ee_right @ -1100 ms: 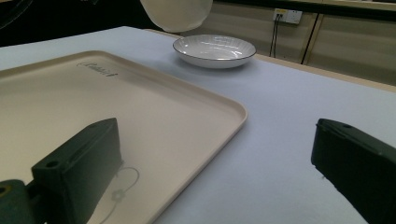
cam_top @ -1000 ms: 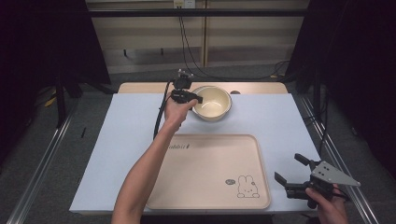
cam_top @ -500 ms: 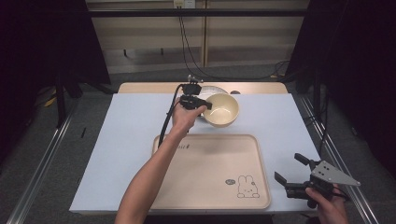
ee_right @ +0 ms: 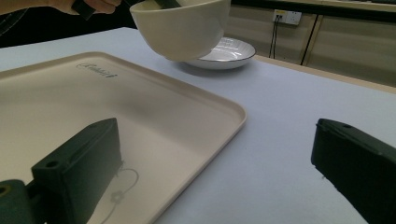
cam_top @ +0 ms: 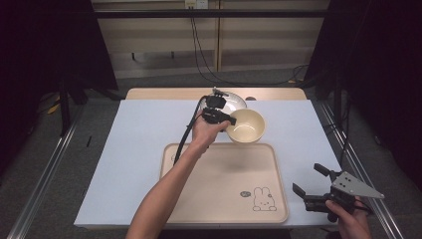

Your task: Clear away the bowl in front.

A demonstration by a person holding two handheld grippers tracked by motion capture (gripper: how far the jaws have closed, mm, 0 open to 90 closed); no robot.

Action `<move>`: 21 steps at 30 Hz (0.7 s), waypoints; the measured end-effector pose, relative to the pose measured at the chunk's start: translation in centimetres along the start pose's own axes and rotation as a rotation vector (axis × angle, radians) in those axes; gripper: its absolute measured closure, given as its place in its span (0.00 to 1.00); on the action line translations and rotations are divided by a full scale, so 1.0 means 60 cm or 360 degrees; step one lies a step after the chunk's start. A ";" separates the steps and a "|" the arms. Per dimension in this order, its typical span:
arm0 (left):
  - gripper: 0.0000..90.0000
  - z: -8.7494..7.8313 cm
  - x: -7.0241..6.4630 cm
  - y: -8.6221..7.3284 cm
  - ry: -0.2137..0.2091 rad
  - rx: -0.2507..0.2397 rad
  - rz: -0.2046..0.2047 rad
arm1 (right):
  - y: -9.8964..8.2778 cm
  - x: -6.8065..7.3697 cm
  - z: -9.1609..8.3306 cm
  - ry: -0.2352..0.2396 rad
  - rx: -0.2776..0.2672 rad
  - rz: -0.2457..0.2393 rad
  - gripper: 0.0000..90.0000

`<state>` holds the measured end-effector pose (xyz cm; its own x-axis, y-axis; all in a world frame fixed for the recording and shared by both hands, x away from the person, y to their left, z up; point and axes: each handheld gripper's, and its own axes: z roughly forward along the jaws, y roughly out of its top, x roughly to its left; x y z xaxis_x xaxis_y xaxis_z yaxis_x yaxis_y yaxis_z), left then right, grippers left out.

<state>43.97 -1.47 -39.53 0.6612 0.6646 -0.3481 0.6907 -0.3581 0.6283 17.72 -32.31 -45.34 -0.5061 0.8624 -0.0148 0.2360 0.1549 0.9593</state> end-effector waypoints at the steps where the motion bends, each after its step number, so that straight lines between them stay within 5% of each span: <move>1: 0.93 0.007 -0.006 -0.002 -0.0019 -0.0001 -0.0009 | 0.000 0.000 0.000 -0.0001 0.0000 0.0000 0.02; 21: 0.93 0.070 -0.046 -0.028 -0.0055 0.0099 0.0030 | 0.000 -0.001 0.000 -0.0011 -0.0005 -0.0012 0.02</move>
<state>42.21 -5.44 -42.51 0.6831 0.6349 -0.3610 0.6943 -0.4111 0.5907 17.74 -32.36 -45.34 -0.5020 0.8646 -0.0237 0.2297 0.1597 0.9601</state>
